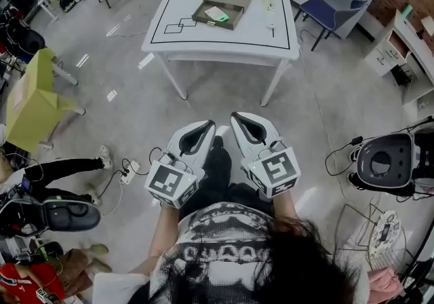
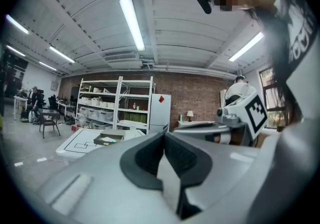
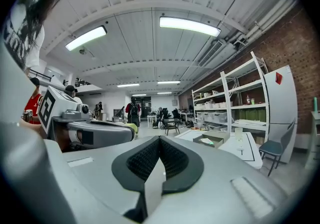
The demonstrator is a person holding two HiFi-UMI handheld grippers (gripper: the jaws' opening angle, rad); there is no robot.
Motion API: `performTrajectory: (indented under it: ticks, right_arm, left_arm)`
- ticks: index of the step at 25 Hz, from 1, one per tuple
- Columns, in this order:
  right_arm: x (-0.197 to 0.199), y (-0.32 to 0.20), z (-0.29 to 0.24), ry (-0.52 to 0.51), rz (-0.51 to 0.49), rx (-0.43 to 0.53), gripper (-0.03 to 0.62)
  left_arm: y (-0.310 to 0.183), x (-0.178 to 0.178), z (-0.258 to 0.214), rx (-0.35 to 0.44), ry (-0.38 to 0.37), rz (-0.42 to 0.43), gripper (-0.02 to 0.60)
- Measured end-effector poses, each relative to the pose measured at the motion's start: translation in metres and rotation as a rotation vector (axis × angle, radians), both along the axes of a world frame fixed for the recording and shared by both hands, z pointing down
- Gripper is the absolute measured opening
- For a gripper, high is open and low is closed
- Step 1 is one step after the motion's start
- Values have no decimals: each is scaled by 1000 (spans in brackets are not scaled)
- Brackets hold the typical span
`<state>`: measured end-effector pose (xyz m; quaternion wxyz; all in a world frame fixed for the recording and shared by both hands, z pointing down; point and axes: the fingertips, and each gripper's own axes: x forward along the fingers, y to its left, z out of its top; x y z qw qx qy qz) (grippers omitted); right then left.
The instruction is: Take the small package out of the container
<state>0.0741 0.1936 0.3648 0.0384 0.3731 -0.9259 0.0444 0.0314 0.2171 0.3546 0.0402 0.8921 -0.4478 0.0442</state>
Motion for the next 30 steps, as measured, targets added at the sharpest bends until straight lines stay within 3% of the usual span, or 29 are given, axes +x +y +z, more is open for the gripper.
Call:
performTrajectory:
  ticks: [7, 15, 22, 30]
  right_arm:
    - [-12, -71, 11, 25, 16, -30, 2]
    - [-64, -168, 4, 59, -8, -36, 3]
    - [-93, -245, 10, 103, 11, -54, 2]
    - [-108, -303, 22, 126, 56, -83, 3]
  left_arm:
    - [-72, -12, 8, -6, 4, 27, 0]
    - [-180, -65, 1, -7, 10, 15, 0]
    - [-258, -89, 12, -32, 31, 56, 0]
    - [-314, -101, 18, -43, 42, 115, 0]
